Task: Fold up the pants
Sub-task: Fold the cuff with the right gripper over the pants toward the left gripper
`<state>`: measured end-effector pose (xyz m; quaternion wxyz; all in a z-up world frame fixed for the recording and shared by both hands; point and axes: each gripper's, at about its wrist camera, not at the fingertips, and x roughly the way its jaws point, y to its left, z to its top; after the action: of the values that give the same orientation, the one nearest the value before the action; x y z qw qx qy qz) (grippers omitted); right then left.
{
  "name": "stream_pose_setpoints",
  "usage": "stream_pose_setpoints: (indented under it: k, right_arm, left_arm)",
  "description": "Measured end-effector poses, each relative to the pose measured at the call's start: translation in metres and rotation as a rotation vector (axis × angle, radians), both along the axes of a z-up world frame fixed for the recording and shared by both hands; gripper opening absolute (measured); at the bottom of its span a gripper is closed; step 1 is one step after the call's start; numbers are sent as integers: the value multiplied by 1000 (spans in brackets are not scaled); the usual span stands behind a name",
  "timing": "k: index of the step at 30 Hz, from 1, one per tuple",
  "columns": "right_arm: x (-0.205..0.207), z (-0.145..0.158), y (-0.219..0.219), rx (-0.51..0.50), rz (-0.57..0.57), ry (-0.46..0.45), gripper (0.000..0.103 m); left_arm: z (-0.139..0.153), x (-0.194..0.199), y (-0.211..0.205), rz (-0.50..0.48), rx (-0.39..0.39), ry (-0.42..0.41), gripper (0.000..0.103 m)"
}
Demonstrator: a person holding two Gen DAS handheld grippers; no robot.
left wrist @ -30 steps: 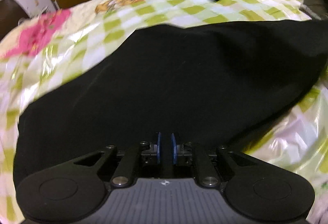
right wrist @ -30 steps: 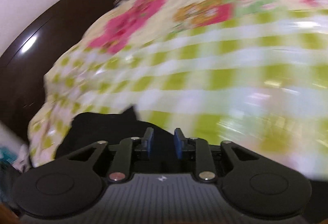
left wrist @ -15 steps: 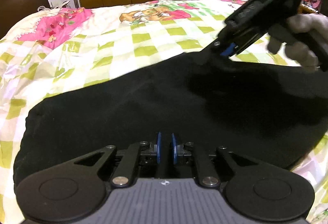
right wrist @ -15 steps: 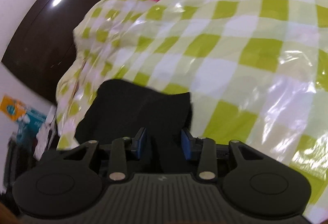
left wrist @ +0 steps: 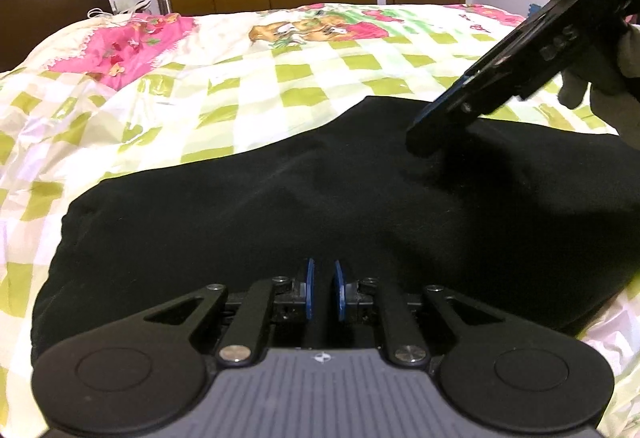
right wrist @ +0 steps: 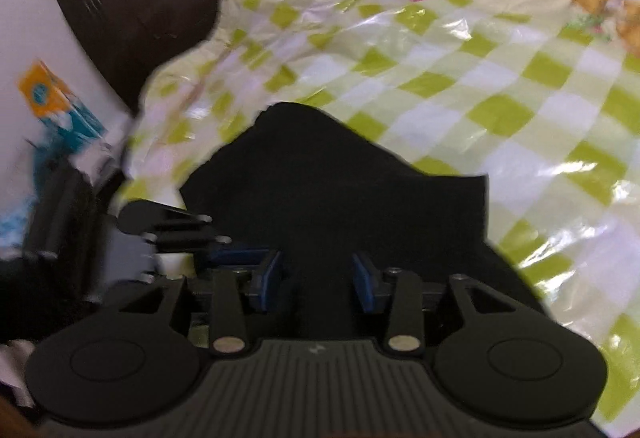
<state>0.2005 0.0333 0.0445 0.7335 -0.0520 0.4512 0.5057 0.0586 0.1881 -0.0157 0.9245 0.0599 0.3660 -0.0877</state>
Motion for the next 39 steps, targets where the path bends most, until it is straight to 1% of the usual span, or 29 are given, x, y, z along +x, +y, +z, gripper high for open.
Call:
stream_pose_setpoints:
  k: [1,2,3,5,6,8,9,11,12,14,18,20,22,24,26,27,30,31,32,33,35,37,38,39]
  right_arm:
    - [1,-1,-1,-17,-26,-31,41]
    - [5,-1,-5,-6,-47,-22,41]
    - [13,1,-14,31,-88,8,41]
    - [29,6,-30,95,-159,33,41]
    - [37,7,-35,105,-191,33,41]
    - [56,1,-39,88,-227,44,42]
    - [66,-7,-39,76,-237,70,42]
    - [82,-25,-39,57,-244,161,42]
    - [84,-31,-39,61,-239,197,42]
    - [78,-34,-36,97,-186,248,42]
    - [60,-30,-26,91,-78,218,46]
    - [55,-28,-21,85,-58,209,46]
    - [50,-22,-19,89,-32,172,46]
    - [46,-20,-16,73,-26,136,47]
    - [50,-25,-12,43,-54,116,47]
    - [54,-30,-10,39,-81,128,47]
    - [72,-42,-9,78,-151,172,47]
    - [79,-45,-9,109,-180,211,48]
    - [85,-48,-8,146,-207,255,43]
    - [92,-51,-11,184,-236,297,31]
    - [101,-51,-16,200,-291,314,15]
    - [113,-57,-27,221,-358,349,9]
    - [116,-59,-30,217,-382,346,7]
    - [117,-61,-31,199,-397,331,7]
  left_arm:
    - [1,0,1,2,1,-4,27]
    - [1,0,2,3,-1,-6,27]
    - [1,0,4,4,-6,-8,27]
    - [1,2,6,9,-17,-10,27]
    - [1,4,6,11,-21,-10,27]
    - [1,5,5,12,-22,-12,27]
    - [0,5,3,14,-24,-12,27]
    - [0,5,2,15,-32,-10,28]
    - [0,5,2,14,-34,-8,28]
    - [-2,6,1,11,-36,0,28]
    - [-4,10,-1,-4,-35,7,28]
    - [-4,11,-3,-8,-35,3,28]
    - [-4,11,-4,-9,-35,1,28]
    - [-5,11,-4,-9,-36,4,28]
    - [-6,11,-4,-9,-32,3,29]
    - [-6,11,-5,-7,-33,2,29]
    - [-6,10,-4,-10,-27,-2,29]
    - [-7,10,-3,-9,-19,0,32]
    - [-8,8,-2,-1,-8,6,32]
    - [-9,6,0,10,5,13,32]
    - [-11,-1,6,39,23,30,32]
    - [-14,-7,14,65,23,50,33]
    - [-15,-11,18,79,31,56,34]
    - [-15,-14,21,92,42,59,34]
